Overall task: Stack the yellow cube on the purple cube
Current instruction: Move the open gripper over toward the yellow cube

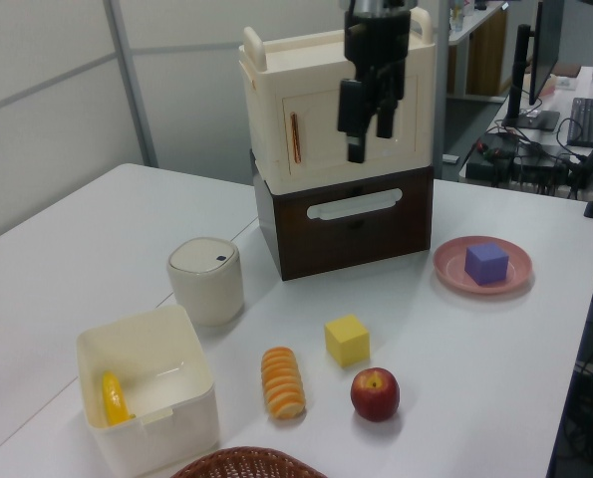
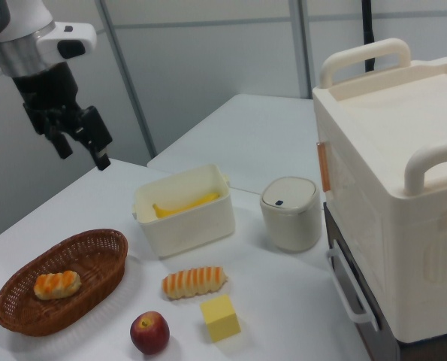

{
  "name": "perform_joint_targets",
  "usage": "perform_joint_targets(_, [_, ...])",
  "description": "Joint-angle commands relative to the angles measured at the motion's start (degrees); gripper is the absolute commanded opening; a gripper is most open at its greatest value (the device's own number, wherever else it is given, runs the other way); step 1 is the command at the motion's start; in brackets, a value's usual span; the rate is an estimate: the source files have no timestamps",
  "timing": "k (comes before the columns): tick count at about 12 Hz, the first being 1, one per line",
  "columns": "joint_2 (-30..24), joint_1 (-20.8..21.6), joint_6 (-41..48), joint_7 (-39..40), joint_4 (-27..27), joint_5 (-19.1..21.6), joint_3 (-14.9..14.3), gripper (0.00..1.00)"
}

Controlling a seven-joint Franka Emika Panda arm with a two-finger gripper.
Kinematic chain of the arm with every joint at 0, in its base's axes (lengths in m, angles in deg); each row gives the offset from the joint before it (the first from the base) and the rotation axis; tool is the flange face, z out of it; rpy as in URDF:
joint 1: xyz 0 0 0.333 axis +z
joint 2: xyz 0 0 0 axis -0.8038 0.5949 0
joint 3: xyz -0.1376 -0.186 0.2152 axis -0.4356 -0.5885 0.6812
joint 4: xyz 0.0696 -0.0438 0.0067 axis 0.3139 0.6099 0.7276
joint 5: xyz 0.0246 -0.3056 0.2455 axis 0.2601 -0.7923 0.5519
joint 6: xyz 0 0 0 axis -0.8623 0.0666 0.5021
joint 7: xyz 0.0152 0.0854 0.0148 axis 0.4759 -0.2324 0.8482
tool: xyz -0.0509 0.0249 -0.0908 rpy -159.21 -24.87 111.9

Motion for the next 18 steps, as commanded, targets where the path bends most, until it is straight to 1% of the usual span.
perform_joint_targets(1, [0.91, 0.63, -6.90, -0.04, -0.86, 0.82, 0.26, 1.00])
perform_joint_targets(4, [1.26, 2.13, -8.76, -0.22, -0.24, 0.83, 1.05, 1.00])
perform_joint_targets(8, [3.11, 2.40, -8.68, -0.13, 0.81, 1.17, 1.05, 1.00])
perform_joint_targets(9, [3.37, 2.22, -8.50, -0.57, 1.86, 1.18, 0.96, 1.00])
perform_joint_targets(10, [3.81, 2.31, -8.07, -0.48, 2.65, 0.92, 0.88, 1.00])
perform_joint_targets(12, [6.61, 2.57, -7.71, -0.75, 3.45, -2.58, 1.14, 1.00])
perform_joint_targets(18, [10.05, 1.96, -8.41, -0.75, 3.45, -3.31, 0.35, 1.00])
